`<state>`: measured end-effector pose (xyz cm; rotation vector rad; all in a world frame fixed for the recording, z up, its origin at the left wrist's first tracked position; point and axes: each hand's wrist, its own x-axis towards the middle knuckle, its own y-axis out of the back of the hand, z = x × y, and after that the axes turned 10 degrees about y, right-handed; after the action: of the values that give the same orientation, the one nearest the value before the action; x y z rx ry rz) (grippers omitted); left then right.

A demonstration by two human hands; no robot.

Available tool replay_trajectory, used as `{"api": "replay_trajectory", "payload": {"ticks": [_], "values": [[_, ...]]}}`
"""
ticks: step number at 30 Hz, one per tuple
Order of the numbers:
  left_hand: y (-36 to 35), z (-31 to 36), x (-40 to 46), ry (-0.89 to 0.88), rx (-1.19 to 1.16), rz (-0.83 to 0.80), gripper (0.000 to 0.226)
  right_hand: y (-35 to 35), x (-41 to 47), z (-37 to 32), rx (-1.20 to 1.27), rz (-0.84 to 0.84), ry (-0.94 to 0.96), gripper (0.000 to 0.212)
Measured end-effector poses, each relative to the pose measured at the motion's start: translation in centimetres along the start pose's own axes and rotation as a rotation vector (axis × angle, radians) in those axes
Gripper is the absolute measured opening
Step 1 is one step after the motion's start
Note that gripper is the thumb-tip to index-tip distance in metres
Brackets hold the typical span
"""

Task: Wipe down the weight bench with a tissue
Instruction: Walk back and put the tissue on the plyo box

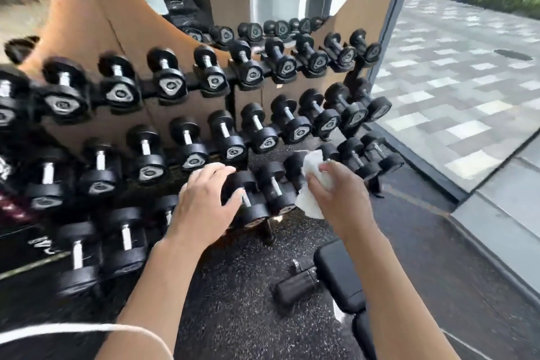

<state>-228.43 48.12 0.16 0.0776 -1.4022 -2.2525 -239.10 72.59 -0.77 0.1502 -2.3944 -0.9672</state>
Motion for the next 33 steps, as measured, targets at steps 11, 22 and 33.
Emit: {"api": "replay_trajectory", "payload": {"ticks": [11,22,33], "values": [[9.9,-19.6,-4.7,0.327,0.016,0.156,0.046,-16.1,2.0,-17.3,0.077,-0.261,0.269,0.027],[12.8,-30.7,-1.4,0.563,0.109,0.237,0.047,-30.3,8.4,-24.3,0.180,-0.432,0.423,0.034],[15.1,-39.0,8.3,0.745,0.236,0.302,0.046,-44.8,21.4,-28.9,0.292,-0.557,0.535,0.034]]}}
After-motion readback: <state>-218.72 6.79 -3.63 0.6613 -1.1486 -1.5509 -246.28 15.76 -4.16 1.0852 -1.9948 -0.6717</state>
